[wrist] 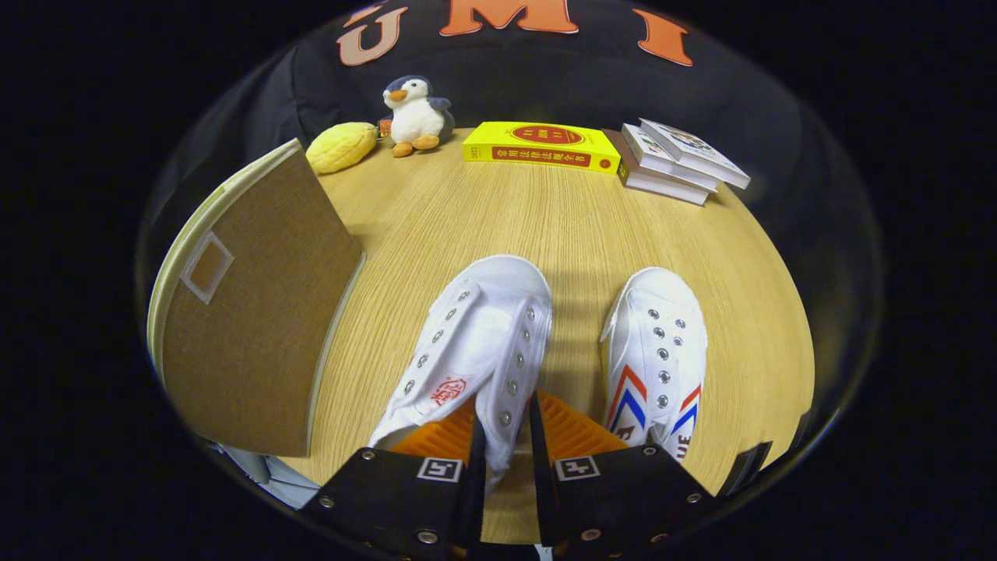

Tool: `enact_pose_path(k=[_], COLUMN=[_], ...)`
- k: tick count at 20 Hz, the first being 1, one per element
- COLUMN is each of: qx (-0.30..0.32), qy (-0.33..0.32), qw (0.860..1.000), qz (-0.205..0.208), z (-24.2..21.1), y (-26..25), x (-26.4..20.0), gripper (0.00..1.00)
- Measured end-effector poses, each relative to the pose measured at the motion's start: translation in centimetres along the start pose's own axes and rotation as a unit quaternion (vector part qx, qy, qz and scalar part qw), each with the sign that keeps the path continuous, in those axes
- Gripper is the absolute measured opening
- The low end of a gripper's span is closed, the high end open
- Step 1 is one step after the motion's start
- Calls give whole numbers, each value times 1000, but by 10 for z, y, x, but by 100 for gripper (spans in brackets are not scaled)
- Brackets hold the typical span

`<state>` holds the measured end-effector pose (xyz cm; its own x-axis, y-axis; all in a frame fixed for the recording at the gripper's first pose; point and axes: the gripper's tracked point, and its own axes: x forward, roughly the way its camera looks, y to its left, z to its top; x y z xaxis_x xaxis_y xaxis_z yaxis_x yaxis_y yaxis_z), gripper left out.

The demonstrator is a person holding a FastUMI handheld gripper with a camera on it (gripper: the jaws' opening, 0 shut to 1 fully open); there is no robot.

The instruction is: Open the storage box then place both shoes into the box .Put the left shoe in first, then the right shoe, with the right side of both shoes facing outward in a uniform manner.

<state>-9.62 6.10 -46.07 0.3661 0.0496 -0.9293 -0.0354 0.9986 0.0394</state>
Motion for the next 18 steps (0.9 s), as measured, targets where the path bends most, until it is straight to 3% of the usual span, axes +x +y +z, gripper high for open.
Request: enact_pose_path(k=[5, 14, 18], qx=[40, 108, 131], qy=[1, -5, -25], qw=[999, 991, 988], qz=[13, 72, 79], z=[2, 25, 57], y=[-4, 28, 37], x=[1, -35, -68], gripper=[7, 4, 4])
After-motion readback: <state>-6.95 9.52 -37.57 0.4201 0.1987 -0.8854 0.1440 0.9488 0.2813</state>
